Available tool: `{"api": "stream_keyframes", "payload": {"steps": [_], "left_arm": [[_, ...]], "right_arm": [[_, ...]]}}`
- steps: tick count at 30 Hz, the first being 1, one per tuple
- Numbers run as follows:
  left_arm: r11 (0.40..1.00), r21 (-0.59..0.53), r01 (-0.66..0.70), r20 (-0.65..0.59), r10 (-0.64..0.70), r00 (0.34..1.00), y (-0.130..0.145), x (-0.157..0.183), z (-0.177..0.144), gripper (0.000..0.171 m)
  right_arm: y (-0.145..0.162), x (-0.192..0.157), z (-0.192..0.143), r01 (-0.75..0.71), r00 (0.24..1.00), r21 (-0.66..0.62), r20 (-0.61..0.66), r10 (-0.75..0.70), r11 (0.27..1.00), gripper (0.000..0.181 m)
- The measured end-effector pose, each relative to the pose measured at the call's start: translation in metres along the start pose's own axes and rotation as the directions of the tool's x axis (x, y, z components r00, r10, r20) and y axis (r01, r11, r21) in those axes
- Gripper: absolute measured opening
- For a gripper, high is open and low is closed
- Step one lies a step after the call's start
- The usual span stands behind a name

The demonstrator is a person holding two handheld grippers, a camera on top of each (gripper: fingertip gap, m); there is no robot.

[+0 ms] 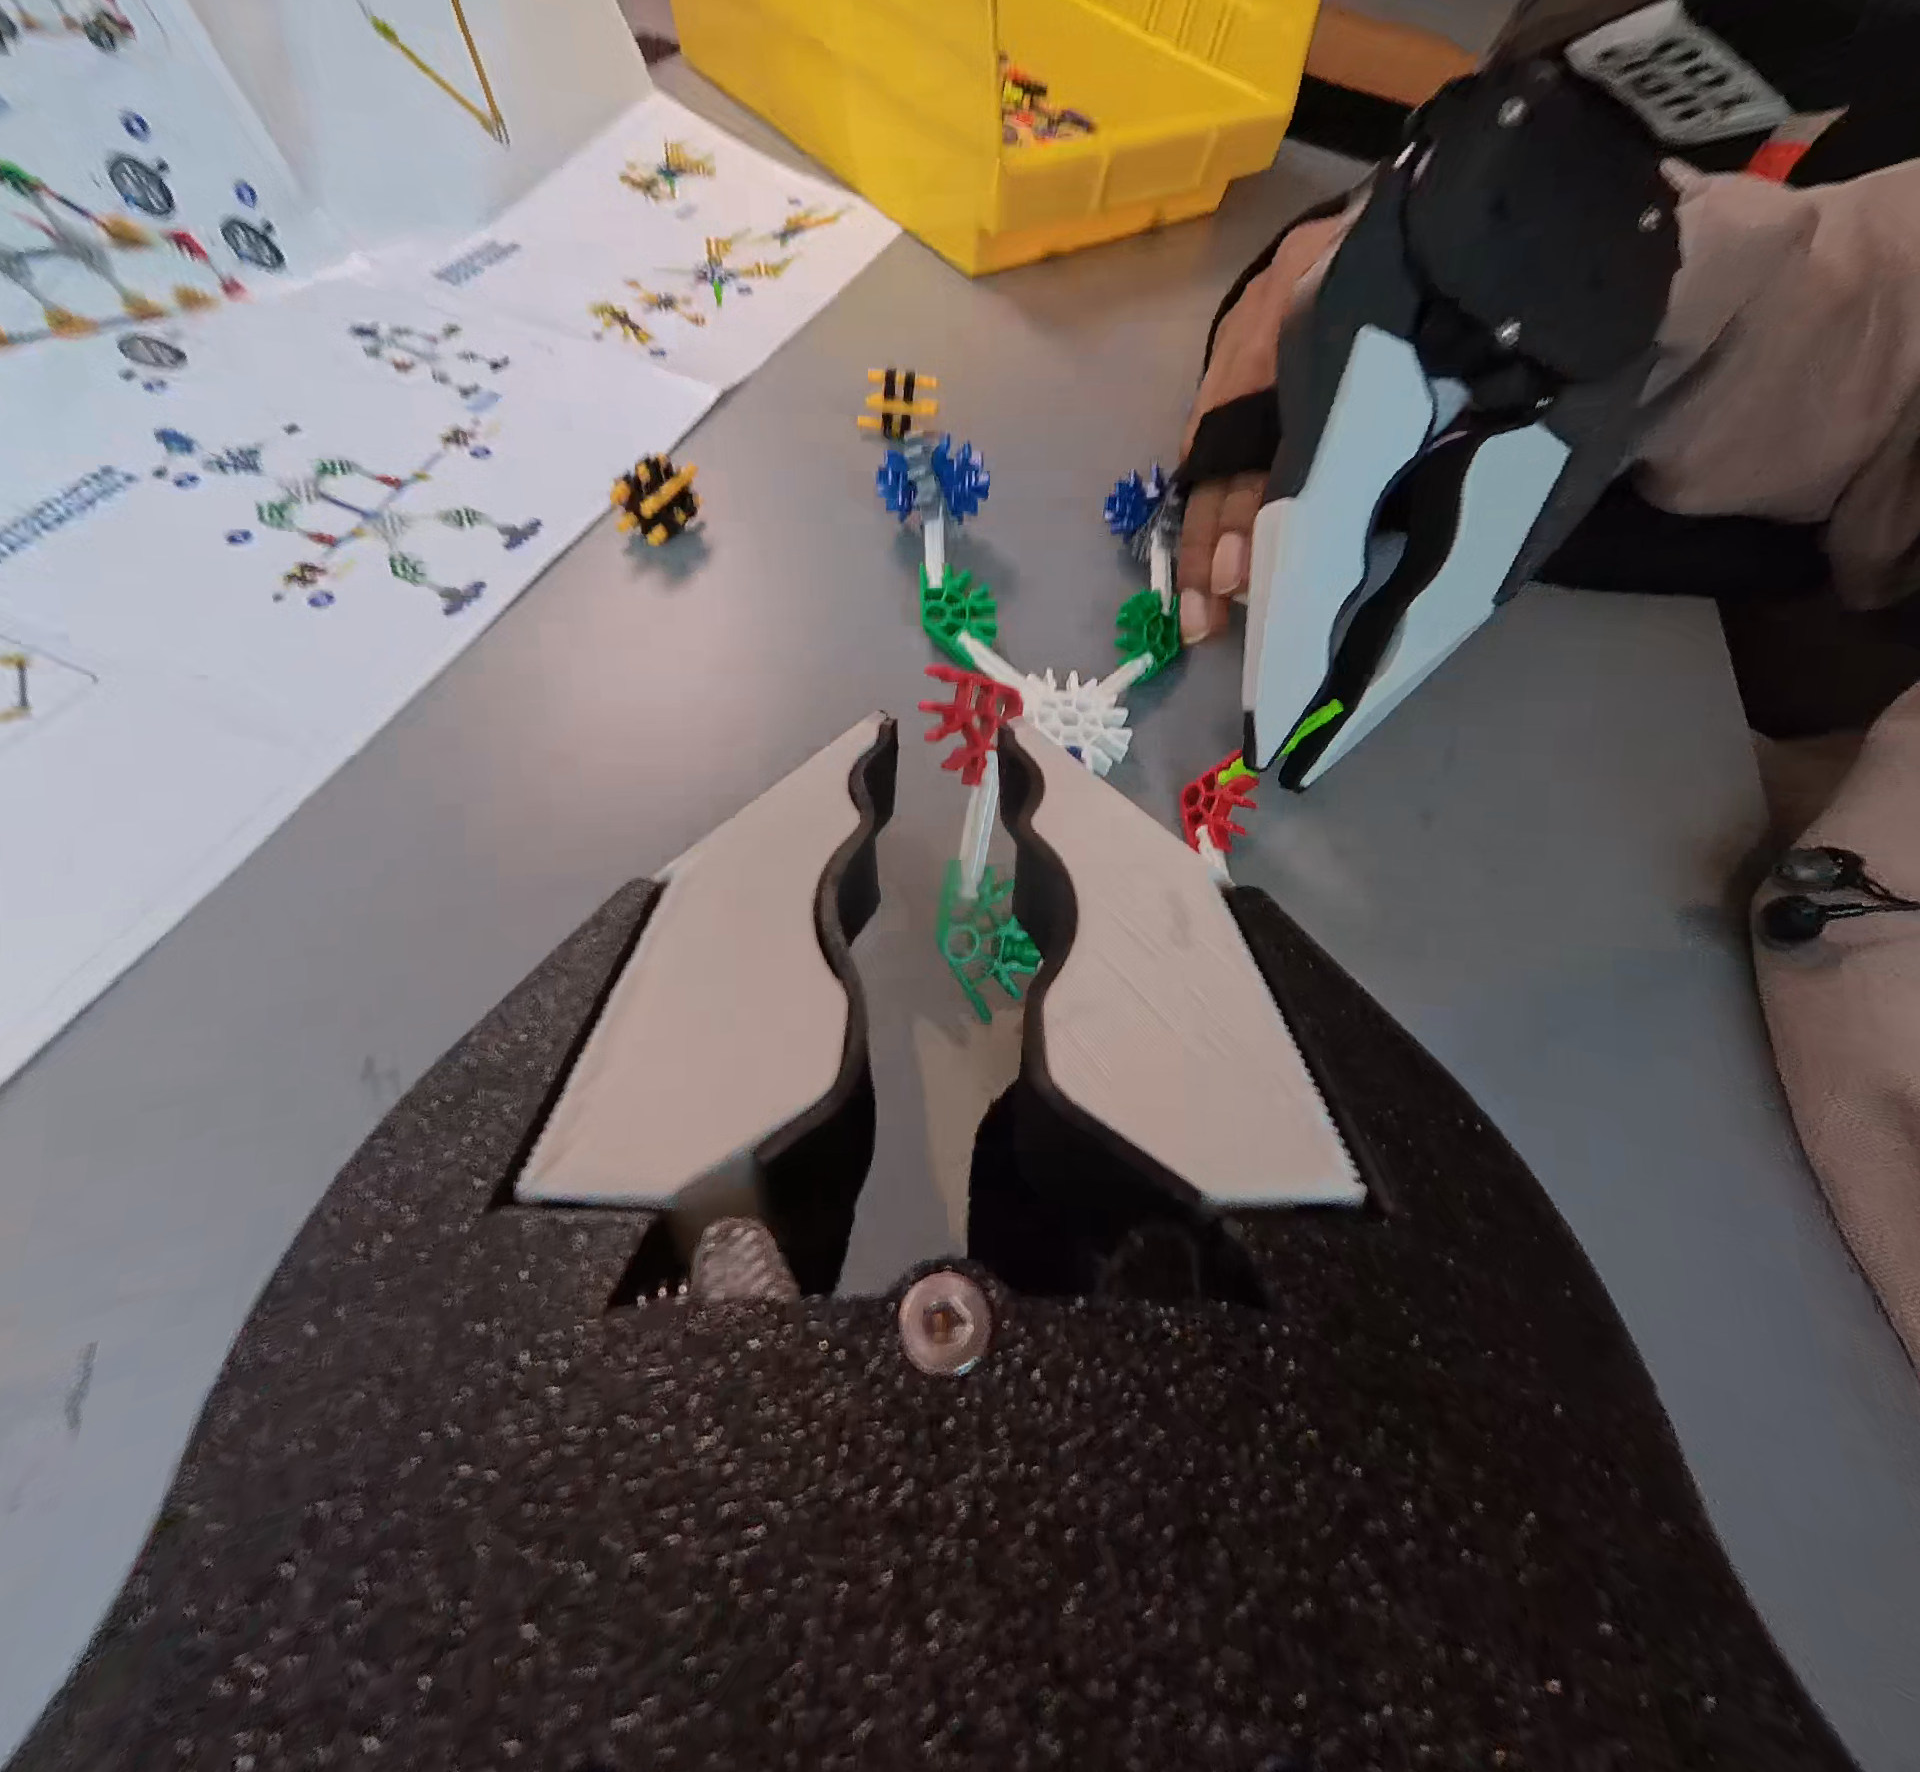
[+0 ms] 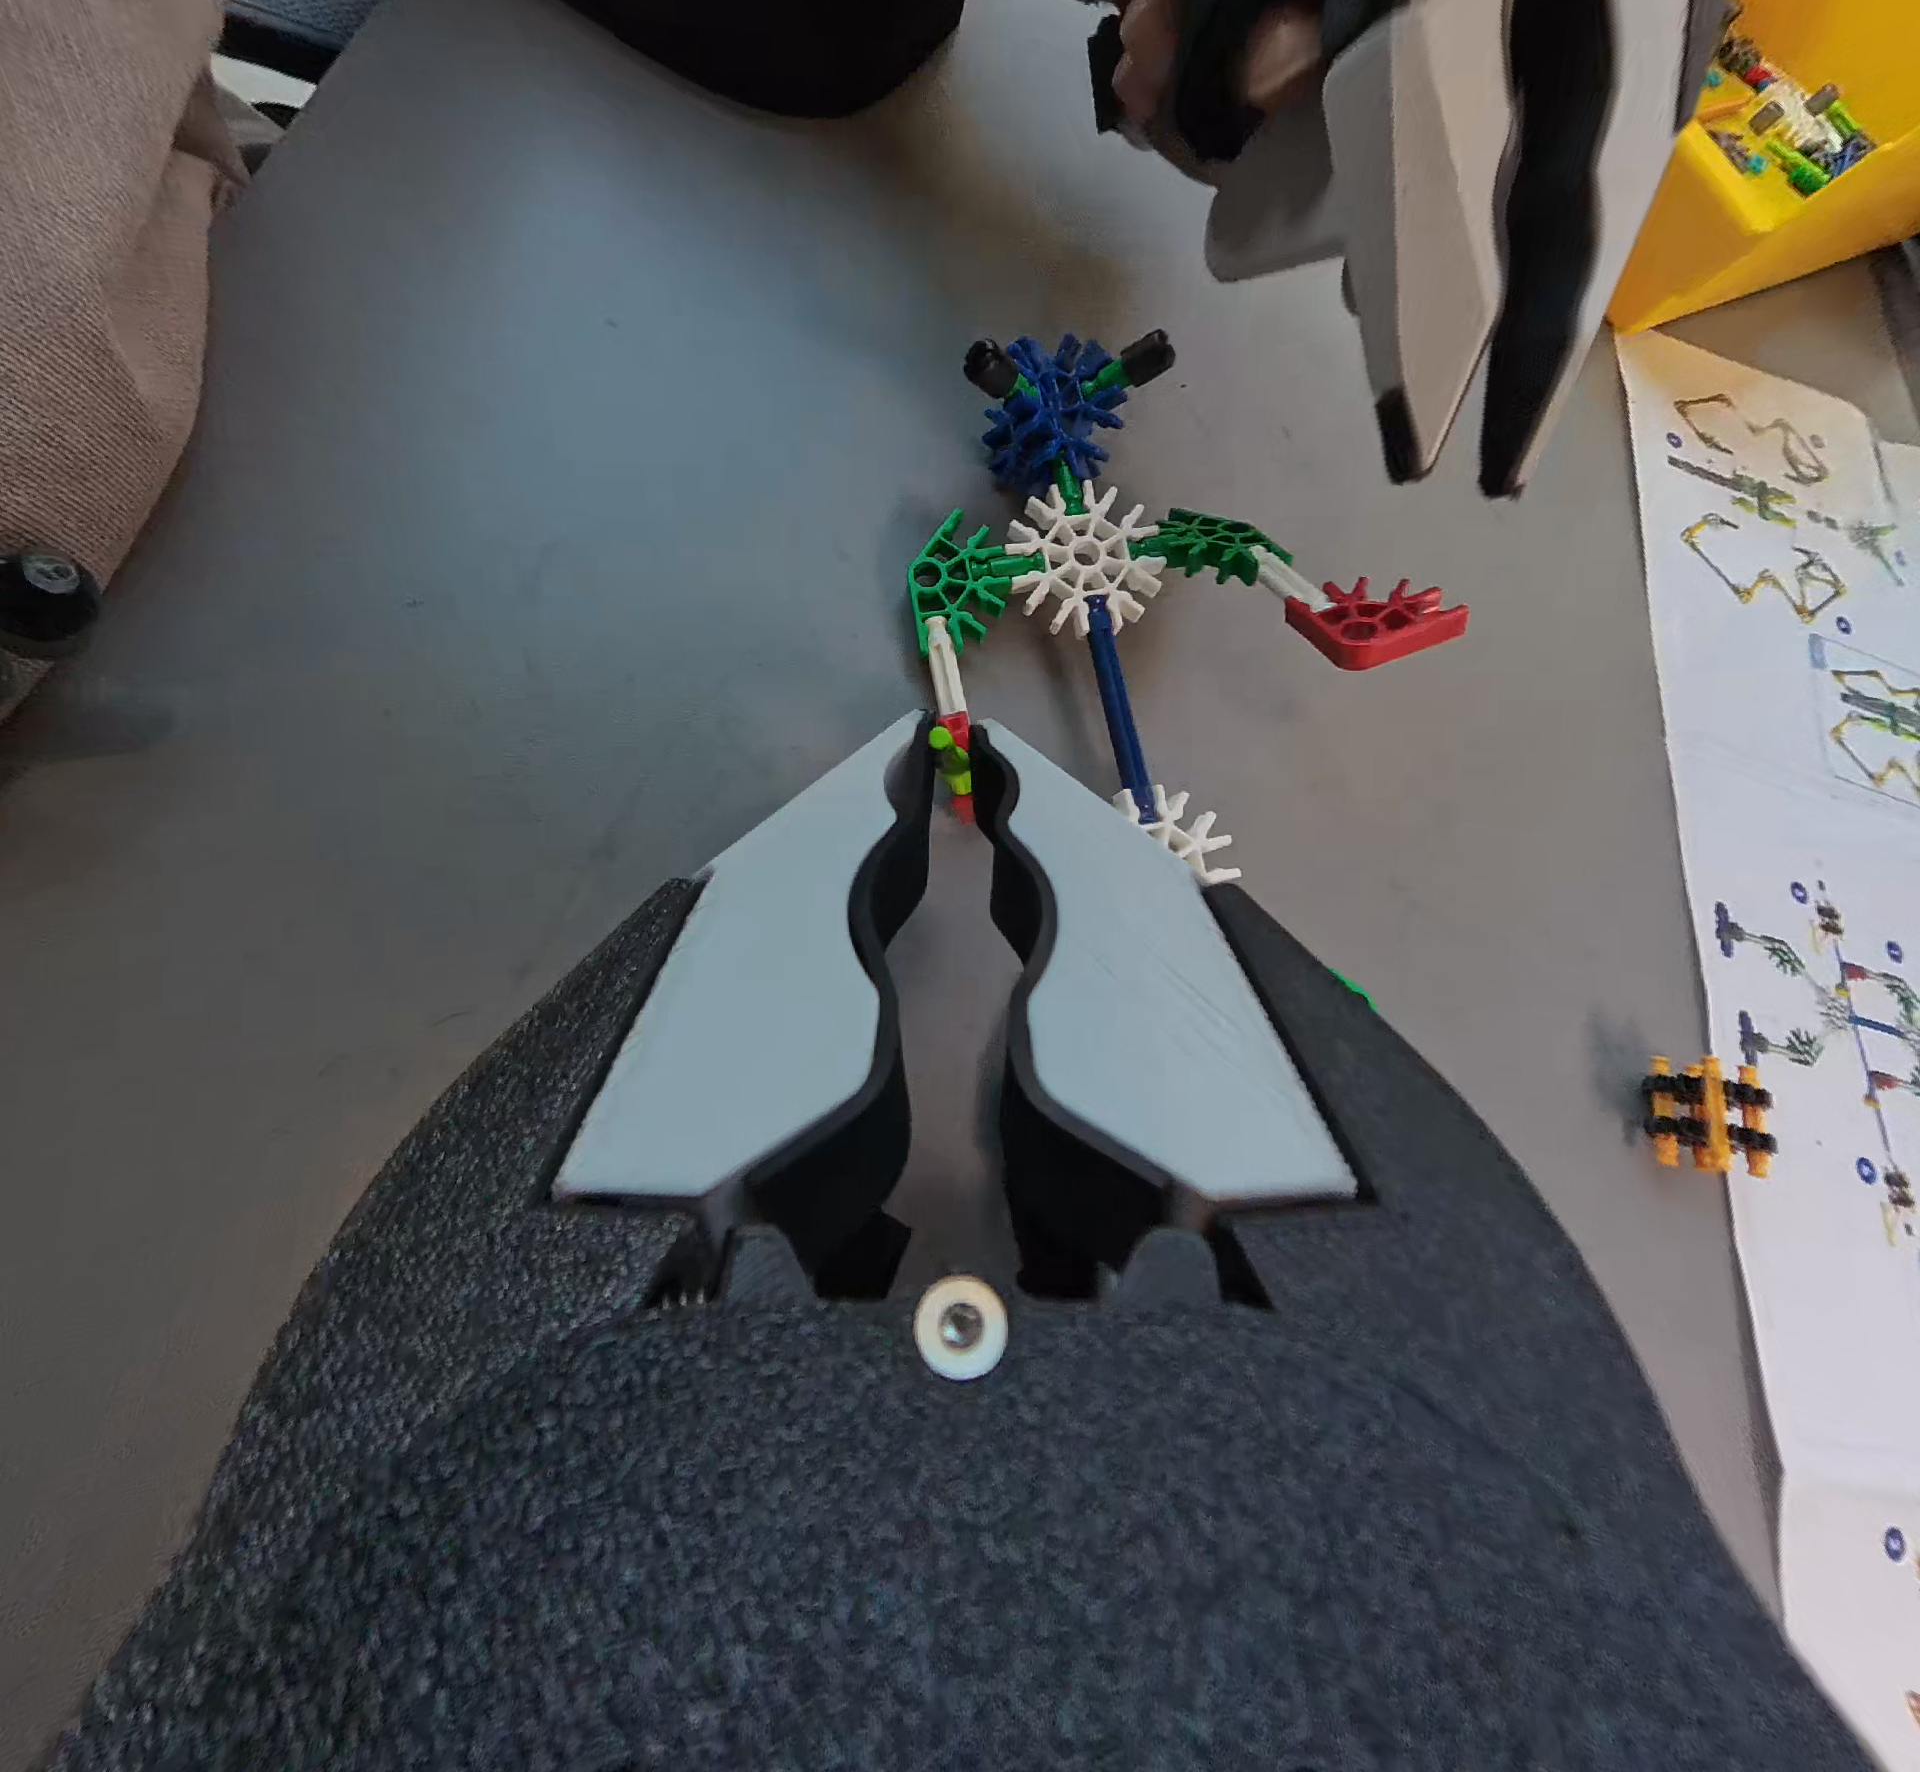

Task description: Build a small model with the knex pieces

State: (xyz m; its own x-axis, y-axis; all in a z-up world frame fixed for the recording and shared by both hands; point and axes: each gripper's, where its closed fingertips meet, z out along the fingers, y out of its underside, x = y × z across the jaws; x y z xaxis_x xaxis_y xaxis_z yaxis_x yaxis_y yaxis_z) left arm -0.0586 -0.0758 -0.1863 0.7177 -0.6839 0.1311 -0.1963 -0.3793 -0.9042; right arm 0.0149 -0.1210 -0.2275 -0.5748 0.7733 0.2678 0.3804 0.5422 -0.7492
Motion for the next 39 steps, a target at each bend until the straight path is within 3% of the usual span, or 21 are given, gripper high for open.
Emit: {"api": "stream_keyframes", "payload": {"steps": [3, 7, 11, 15, 19, 22, 24, 35, 39], "left_arm": [[0.992, 0.047, -0.117, -0.059, 0.120, 0.991, -0.021, 0.033, -0.005, 0.020], [0.946, -0.118, -0.302, -0.183, 0.278, 0.943, 0.008, 0.085, 0.019, 0.023], [0.882, -0.313, -0.351, -0.109, 0.334, 0.936, 0.046, 0.074, 0.043, 0.020], [0.901, -0.305, -0.308, -0.034, 0.313, 0.949, 0.042, 0.064, 0.049, 0.007], [0.874, -0.343, -0.344, 0.040, 0.379, 0.925, 0.044, 0.053, 0.048, 0.024], [0.868, -0.369, -0.331, 0.003, 0.358, 0.934, 0.053, 0.059, 0.053, 0.024], [0.847, -0.387, -0.363, -0.013, 0.389, 0.921, 0.059, 0.059, 0.055, 0.008], [0.836, -0.337, -0.434, -0.053, 0.443, 0.895, 0.057, 0.063, 0.059, 0.005], [0.777, -0.329, -0.537, -0.061, 0.550, 0.833, 0.057, 0.065, 0.061, 0.005]], "right_arm": [[-0.002, 0.004, 0.000, -0.054, 0.999, 0.011, -0.006, 0.054, 0.998, 0.004], [-0.003, 0.014, 0.003, -0.137, 0.990, 0.006, -0.040, 0.137, 0.991, 0.004], [0.001, 0.017, 0.004, -0.198, 0.979, -0.015, -0.052, 0.197, 0.980, 0.004], [0.004, 0.021, 0.003, -0.228, 0.972, -0.025, -0.068, 0.226, 0.973, 0.004], [0.003, 0.019, 0.002, -0.228, 0.973, -0.010, -0.046, 0.227, 0.974, 0.004], [0.001, 0.015, 0.003, -0.199, 0.979, -0.001, -0.036, 0.199, 0.980, 0.004], [0.001, 0.014, 0.004, -0.173, 0.984, -0.005, -0.038, 0.173, 0.985, 0.005], [0.003, 0.008, -0.002, -0.142, 0.990, -0.038, -0.002, 0.142, 0.989, 0.005], [0.003, 0.005, -0.004, -0.203, 0.978, -0.055, 0.048, 0.205, 0.978, 0.005]]}}
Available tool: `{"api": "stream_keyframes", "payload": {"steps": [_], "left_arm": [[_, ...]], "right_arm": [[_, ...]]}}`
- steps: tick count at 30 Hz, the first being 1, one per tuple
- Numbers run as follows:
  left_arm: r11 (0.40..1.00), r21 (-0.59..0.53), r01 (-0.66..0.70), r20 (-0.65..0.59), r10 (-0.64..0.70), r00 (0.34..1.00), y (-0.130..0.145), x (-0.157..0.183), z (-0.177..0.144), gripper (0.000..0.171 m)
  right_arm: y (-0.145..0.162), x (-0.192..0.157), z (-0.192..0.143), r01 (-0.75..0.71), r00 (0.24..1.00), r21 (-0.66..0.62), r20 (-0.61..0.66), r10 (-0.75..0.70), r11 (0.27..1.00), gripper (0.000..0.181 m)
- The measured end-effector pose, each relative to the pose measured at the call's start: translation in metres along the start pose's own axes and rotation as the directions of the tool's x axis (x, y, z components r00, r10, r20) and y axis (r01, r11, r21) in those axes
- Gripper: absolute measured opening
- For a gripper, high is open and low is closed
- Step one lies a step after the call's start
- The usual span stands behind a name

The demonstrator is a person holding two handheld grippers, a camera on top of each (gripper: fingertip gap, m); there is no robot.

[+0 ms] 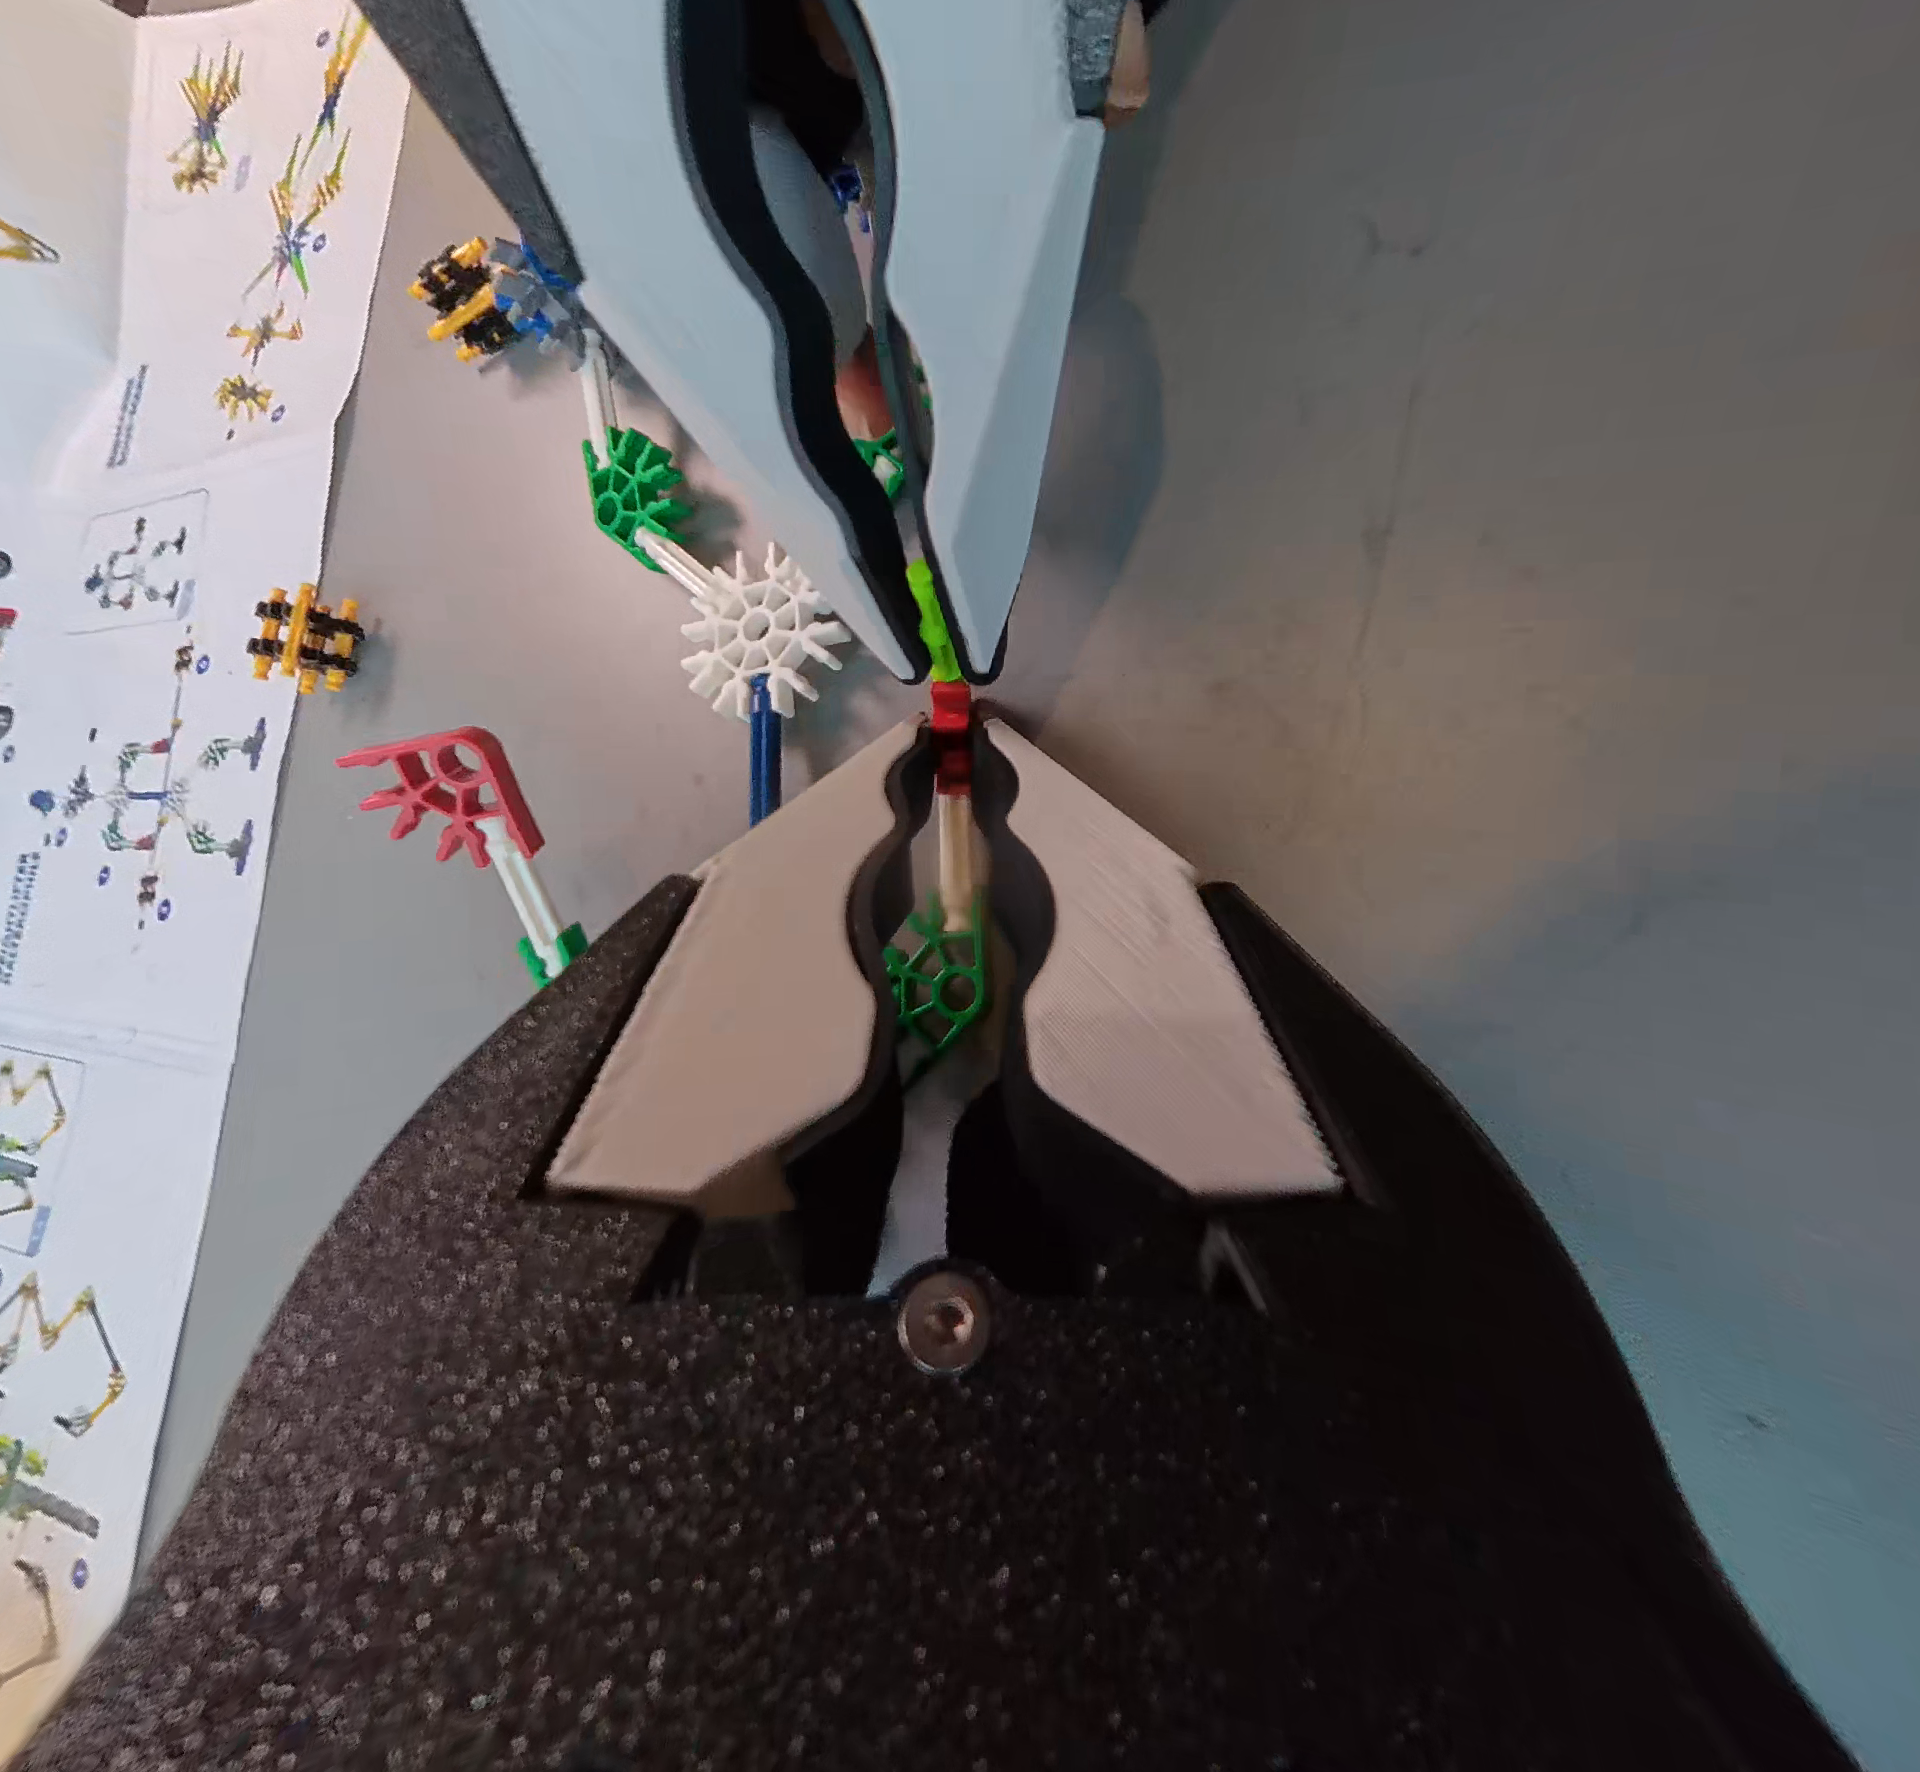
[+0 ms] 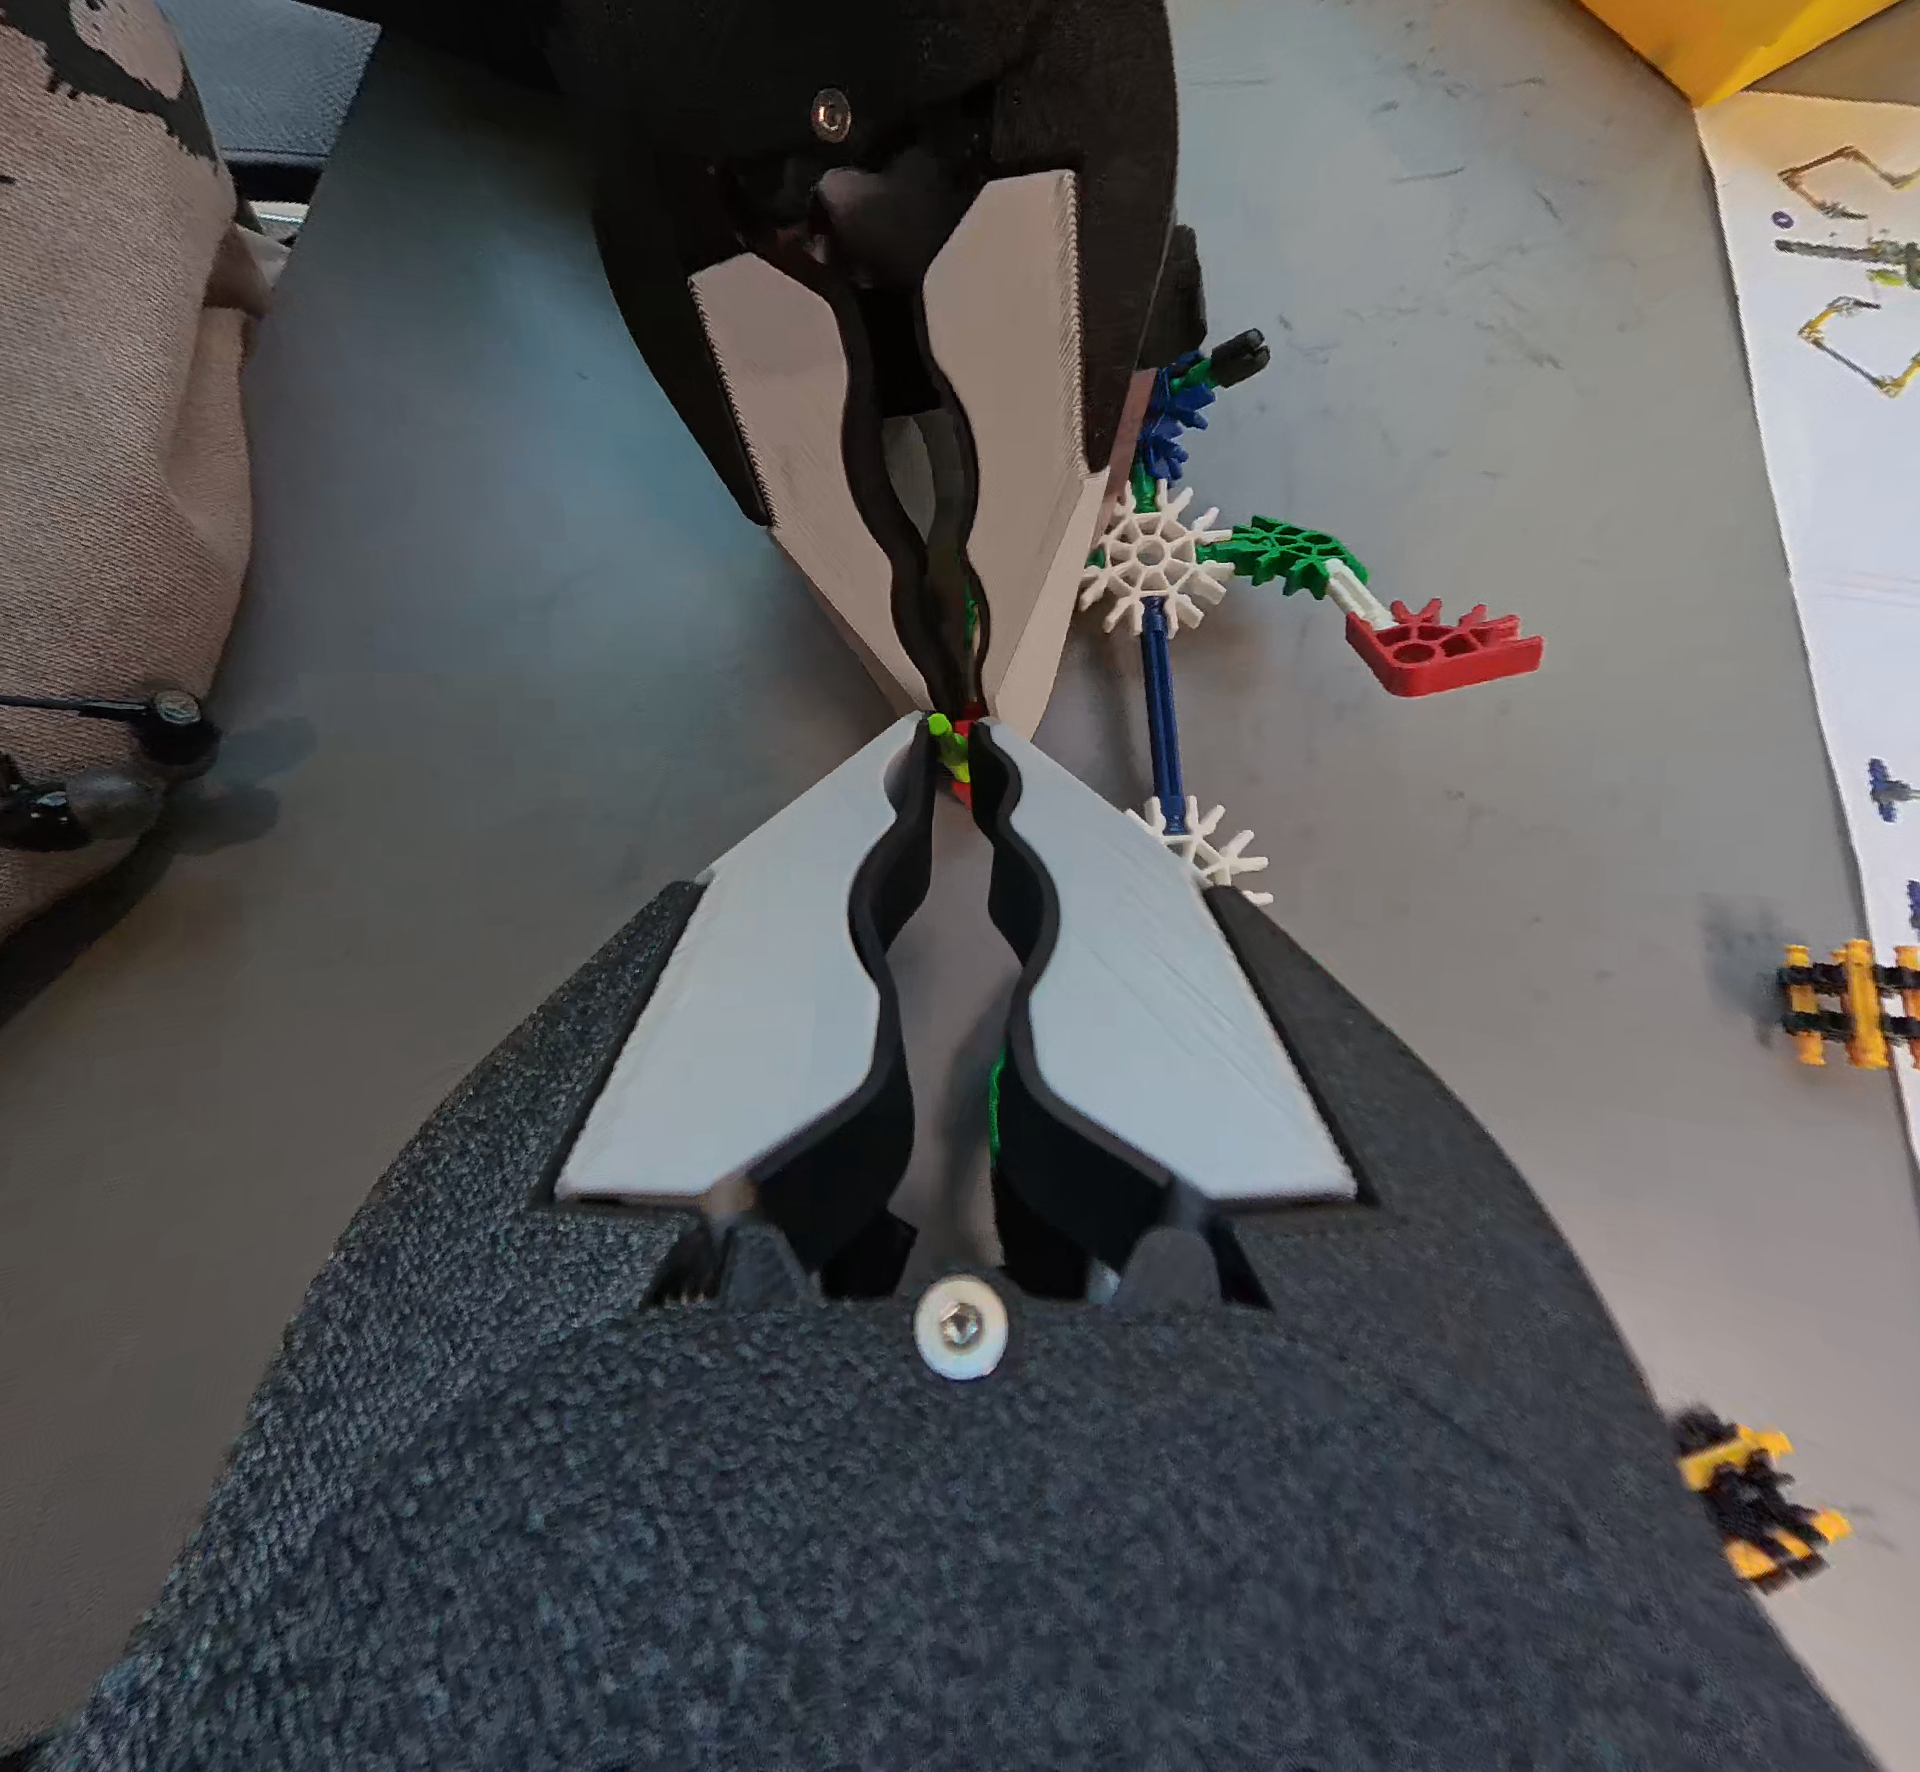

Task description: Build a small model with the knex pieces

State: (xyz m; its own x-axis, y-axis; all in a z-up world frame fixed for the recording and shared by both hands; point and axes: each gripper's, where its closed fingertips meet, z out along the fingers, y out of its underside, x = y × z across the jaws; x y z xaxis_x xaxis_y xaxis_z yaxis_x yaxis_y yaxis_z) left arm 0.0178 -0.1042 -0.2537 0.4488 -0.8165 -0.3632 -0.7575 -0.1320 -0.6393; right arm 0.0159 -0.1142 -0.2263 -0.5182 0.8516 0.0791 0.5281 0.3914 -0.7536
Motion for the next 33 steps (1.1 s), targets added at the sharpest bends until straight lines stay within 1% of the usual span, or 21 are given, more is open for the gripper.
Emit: {"api": "stream_keyframes", "payload": {"steps": [2, 6, 11, 13, 17, 22, 23, 24, 25, 26, 27, 28, 30, 31, 33], "left_arm": [[0.999, 0.007, -0.051, 0.015, 0.051, 0.999, -0.001, 0.001, 0.000, 0.006], [0.981, 0.023, -0.194, 0.064, 0.192, 0.979, -0.003, 0.003, 0.000, 0.007], [0.930, 0.001, -0.367, 0.142, 0.363, 0.921, -0.005, 0.004, -0.001, 0.008], [0.912, -0.006, -0.410, 0.159, 0.406, 0.900, -0.006, 0.005, -0.001, 0.008], [0.907, 0.001, -0.422, 0.160, 0.416, 0.895, -0.007, 0.006, 0.000, 0.008], [0.912, 0.017, -0.411, 0.155, 0.404, 0.902, -0.007, 0.006, 0.000, 0.008], [0.904, 0.028, -0.427, 0.157, 0.418, 0.895, -0.009, 0.008, 0.001, 0.005], [0.879, 0.007, -0.476, 0.183, 0.467, 0.865, -0.010, 0.008, 0.002, 0.004], [0.877, 0.002, -0.481, 0.187, 0.472, 0.862, -0.011, 0.007, 0.003, 0.005], [0.894, 0.016, -0.448, 0.168, 0.440, 0.882, -0.011, 0.007, 0.003, 0.005], [0.910, 0.017, -0.413, 0.151, 0.406, 0.901, -0.009, 0.006, 0.001, 0.005], [0.915, 0.002, -0.403, 0.153, 0.398, 0.904, -0.006, 0.003, 0.001, 0.006], [0.926, 0.014, -0.377, 0.151, 0.370, 0.916, -0.005, 0.003, 0.000, 0.006], [0.935, 0.023, -0.355, 0.143, 0.349, 0.926, -0.005, 0.003, 0.000, 0.006], [0.953, 0.046, -0.300, 0.117, 0.293, 0.949, -0.006, 0.003, 0.001, 0.006]], "right_arm": [[0.000, -0.002, 0.000, -0.035, 0.999, 0.002, 0.034, 0.035, 0.999, 0.005], [0.001, -0.005, -0.002, -0.100, 0.989, 0.002, 0.110, 0.099, 0.995, 0.005], [0.001, -0.009, -0.003, -0.151, 0.974, -0.011, 0.170, 0.151, 0.988, 0.006], [0.002, -0.011, -0.004, -0.182, 0.962, -0.020, 0.201, 0.183, 0.983, 0.007], [0.002, -0.012, -0.005, -0.243, 0.930, -0.053, 0.272, 0.248, 0.969, 0.007], [0.001, -0.010, -0.005, -0.325, 0.839, -0.168, 0.403, 0.366, 0.931, 0.007], [0.002, -0.014, -0.004, -0.362, 0.784, -0.224, 0.451, 0.426, 0.905, 0.003], [0.003, -0.023, -0.002, -0.397, 0.711, -0.270, 0.513, 0.480, 0.877, 0.002], [0.007, -0.028, 0.001, -0.400, 0.674, -0.308, 0.539, 0.505, 0.863, 0.003], [0.005, -0.028, 0.000, -0.399, 0.666, -0.312, 0.548, 0.507, 0.862, 0.003], [0.001, -0.023, -0.003, -0.395, 0.675, -0.297, 0.548, 0.494, 0.869, 0.003], [-0.008, -0.016, -0.007, -0.415, 0.677, -0.265, 0.550, 0.490, 0.871, 0.003], [-0.022, -0.002, -0.016, -0.419, 0.718, -0.187, 0.532, 0.450, 0.889, 0.004], [-0.030, 0.003, -0.021, -0.421, 0.743, -0.128, 0.519, 0.422, 0.898, 0.004], [-0.047, 0.012, -0.029, -0.462, 0.774, -0.007, 0.485, 0.406, 0.887, 0.004]]}}
